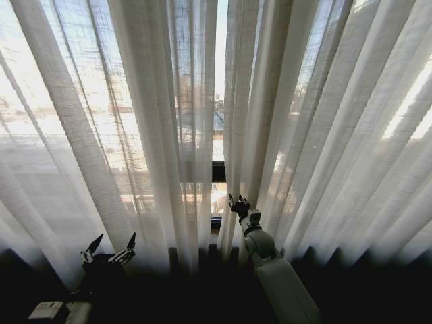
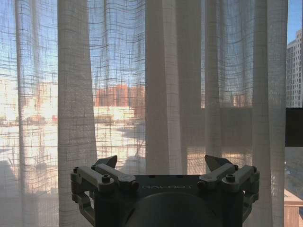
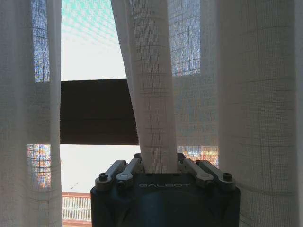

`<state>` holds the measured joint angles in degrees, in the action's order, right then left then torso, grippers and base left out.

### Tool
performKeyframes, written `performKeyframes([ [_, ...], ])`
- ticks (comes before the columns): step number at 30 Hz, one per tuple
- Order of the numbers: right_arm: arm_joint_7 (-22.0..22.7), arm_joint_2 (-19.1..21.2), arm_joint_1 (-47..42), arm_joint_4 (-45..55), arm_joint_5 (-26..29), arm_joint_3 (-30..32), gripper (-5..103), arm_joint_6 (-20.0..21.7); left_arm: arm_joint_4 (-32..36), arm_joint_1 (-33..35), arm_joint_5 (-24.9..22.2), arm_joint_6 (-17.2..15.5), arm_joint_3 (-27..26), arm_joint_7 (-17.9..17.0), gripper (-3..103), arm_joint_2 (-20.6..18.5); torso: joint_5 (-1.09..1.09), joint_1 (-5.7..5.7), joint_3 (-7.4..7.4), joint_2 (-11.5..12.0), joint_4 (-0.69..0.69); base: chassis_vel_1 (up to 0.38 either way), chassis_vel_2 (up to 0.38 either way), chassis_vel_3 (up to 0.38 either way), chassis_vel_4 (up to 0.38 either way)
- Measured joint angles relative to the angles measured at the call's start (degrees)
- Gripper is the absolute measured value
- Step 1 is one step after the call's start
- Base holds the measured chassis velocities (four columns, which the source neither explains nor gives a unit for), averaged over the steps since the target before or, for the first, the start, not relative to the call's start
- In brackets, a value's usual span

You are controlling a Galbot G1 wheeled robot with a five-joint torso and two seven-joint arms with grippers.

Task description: Open the curtains by pulling them apart, changing their state from closed to fully open.

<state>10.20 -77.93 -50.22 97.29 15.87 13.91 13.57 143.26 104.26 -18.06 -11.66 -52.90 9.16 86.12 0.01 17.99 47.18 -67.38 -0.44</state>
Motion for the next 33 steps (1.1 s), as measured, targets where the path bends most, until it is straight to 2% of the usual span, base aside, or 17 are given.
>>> performKeyframes([
  [3,0.0,-0.14,-0.03,-0.1,0.01,0.03,15,-0.33,-0.01,0.1,-0.13,0.16,-0.05,0.0,100,-0.16,0.0,0.0,0.0,0.0,0.0,0.0,0.0,0.0,0.0],
  [4,0.0,-0.14,-0.03,-0.1,0.02,0.03,15,-0.33,-0.01,0.15,-0.14,0.2,-0.05,0.0,100,-0.16,0.0,0.0,0.0,0.0,0.0,0.0,0.0,0.0,0.0],
  [5,0.02,-0.14,-0.03,-0.1,0.03,0.03,9,-0.35,-0.02,0.18,-0.14,0.26,-0.05,0.0,100,-0.16,0.0,0.0,0.0,0.0,0.0,0.0,0.0,0.0,0.0],
  [6,0.02,-0.14,-0.03,-0.1,0.03,0.03,9,-0.35,-0.02,0.18,-0.14,0.26,-0.05,0.0,100,-0.16,0.0,0.0,0.0,0.0,0.0,0.0,0.0,0.0,0.0],
  [8,0.05,-0.06,-0.03,-0.08,0.11,0.03,2,-0.35,-0.02,0.18,-0.15,0.3,-0.05,0.0,100,-0.14,0.0,0.0,0.0,0.0,0.0,0.0,0.0,0.0,0.0],
  [16,-0.14,0.81,-0.26,1.7,3.63,0.32,0,1.11,-0.02,0.18,-0.17,0.35,-0.03,0.01,100,-0.05,0.0,0.0,0.0,0.0,0.0,0.0,0.0,0.0,0.0],
  [25,-0.41,1.51,-0.71,2.96,4.71,1.0,0,1.31,-0.02,0.2,-0.17,0.39,-0.15,0.01,100,-0.04,0.0,0.0,0.0,0.0,0.0,-0.015,-0.023,0.018,0.014],
  [33,-0.36,2.05,-1.46,3.87,4.88,1.59,0,1.31,-0.03,0.23,0.0,0.4,0.17,0.01,100,0.2,0.0,0.0,0.0,0.0,0.01,-0.153,-0.146,0.156,0.145],
])
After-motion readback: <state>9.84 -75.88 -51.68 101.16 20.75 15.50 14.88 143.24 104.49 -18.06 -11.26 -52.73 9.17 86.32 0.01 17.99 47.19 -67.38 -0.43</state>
